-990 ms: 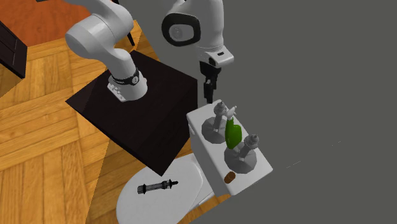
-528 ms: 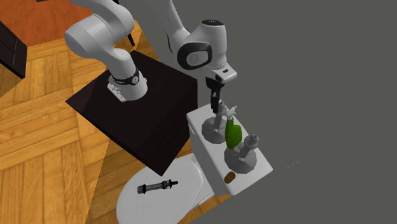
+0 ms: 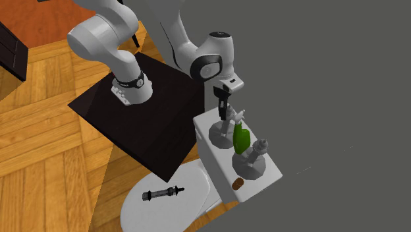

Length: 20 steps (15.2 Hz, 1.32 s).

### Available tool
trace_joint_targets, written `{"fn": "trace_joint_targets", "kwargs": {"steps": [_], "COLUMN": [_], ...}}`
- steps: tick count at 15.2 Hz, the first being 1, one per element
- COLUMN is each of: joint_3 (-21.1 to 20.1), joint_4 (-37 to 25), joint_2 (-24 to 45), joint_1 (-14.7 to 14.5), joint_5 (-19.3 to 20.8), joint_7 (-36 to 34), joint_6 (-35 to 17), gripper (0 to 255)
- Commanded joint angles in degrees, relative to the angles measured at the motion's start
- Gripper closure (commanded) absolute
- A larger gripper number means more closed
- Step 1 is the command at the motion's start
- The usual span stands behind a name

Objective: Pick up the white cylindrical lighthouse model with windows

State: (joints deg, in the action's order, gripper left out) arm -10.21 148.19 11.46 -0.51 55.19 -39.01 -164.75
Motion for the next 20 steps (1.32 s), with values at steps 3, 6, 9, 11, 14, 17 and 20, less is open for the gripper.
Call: {"fn": "trace_joint_targets", "kwargs": {"steps": [3,6,9,11,14,17,20], "joint_3": [0.14,0.14,0.2,-1.14,-2.99,-4.46,-5.39], "joint_4": [-0.15,-0.09,0.03,0.89,2.03,2.95,3.62], "joint_2": [0.28,0.21,0.16,-1.85,-4.86,-7.86,-10.8], "joint_1": [-0.11,-0.04,-0.07,0.77,1.77,2.32,2.32], "joint_5": [0.42,0.35,0.54,-3.18,-8.89,-14.64,-20.16], "joint_7": [-0.38,-0.25,-0.43,2.85,7.77,12.62,17.22], "joint_6": [-0.06,-0.08,-0.15,0.59,1.79,3.15,4.72], "gripper": [255,255,255,255,255,255,255]}}
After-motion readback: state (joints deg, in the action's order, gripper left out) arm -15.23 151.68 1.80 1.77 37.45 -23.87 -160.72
